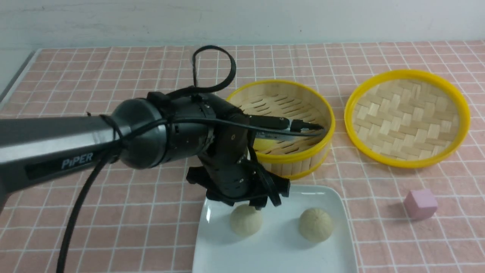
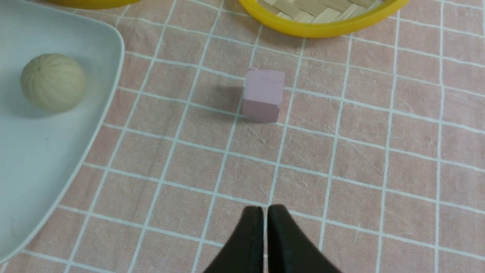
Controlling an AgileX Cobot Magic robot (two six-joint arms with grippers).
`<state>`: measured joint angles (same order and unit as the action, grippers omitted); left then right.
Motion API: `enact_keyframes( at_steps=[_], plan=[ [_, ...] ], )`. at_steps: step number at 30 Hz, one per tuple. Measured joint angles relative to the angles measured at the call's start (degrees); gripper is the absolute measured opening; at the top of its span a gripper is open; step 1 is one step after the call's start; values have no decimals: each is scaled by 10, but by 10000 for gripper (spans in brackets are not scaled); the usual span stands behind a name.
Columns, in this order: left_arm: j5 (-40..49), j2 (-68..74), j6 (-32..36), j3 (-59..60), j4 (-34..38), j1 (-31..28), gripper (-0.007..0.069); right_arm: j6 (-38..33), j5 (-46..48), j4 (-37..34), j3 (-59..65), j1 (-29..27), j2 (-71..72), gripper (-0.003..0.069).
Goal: Put the steamed buns into the plate on the pink tablecloth.
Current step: 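Reach into the bamboo steamer and grasp a bun with the left gripper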
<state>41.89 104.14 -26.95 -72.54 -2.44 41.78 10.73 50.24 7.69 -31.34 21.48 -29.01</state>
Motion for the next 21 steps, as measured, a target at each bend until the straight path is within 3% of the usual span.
enact_keyframes(
  at_steps=[5,7,13,17,21],
  plan=[
    [37,0,0,-45,-13,-1,428,0,0,0,0,0,0,50],
    [41,0,-18,-74,-18,-1,384,0,0,-1,0,0,0,53],
    [43,29,-62,-173,-44,-10,48,0,0,-2,0,0,0,54],
    [48,62,-55,-236,-20,-33,4,0,0,-7,0,0,0,61],
    [49,83,-54,-269,-17,-50,17,0,0,-10,0,0,0,66]
  ],
)
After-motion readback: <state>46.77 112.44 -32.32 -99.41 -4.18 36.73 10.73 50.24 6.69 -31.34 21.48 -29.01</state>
